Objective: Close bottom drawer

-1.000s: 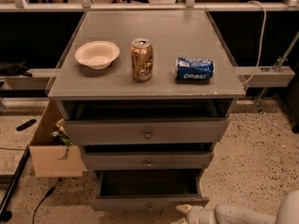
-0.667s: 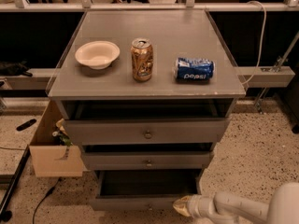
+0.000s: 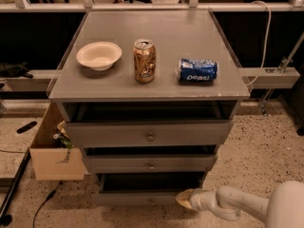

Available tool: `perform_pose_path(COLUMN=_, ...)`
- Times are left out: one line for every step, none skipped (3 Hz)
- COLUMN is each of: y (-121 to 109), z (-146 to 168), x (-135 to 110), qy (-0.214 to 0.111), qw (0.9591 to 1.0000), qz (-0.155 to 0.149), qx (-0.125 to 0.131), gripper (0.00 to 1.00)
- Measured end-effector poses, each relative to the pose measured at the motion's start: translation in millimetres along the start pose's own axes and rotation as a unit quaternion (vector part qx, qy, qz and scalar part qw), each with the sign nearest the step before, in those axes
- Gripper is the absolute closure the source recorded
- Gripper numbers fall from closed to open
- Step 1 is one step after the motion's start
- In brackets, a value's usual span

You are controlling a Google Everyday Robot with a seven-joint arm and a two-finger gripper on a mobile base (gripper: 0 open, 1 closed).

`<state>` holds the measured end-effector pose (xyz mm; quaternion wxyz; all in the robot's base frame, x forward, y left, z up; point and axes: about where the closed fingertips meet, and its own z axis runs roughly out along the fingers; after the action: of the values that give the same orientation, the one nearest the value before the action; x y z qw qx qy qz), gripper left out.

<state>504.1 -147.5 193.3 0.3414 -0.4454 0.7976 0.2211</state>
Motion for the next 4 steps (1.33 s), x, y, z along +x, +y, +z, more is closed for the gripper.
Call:
perform_pose_path(y=0, z=0, x=0, qy=0.0, qw=1.0, qz=0.0, qx=0.0, gripper=1.0)
perform_pose_path(y=17, z=-1, x=20, qy=0.002, qw=1.0, qz=-0.006, qx=0.005, gripper=0.96)
perform_pose_path(y=16, z=-1, x=20, qy=0.002, qw=1.0, qz=-0.006, qx=0.005, gripper=0.73)
perform_pose_path(y=-2, z=12, x=-2, qy=-0.007, qw=0.9999, qz=-0.008, qx=0.009, gripper=0.51)
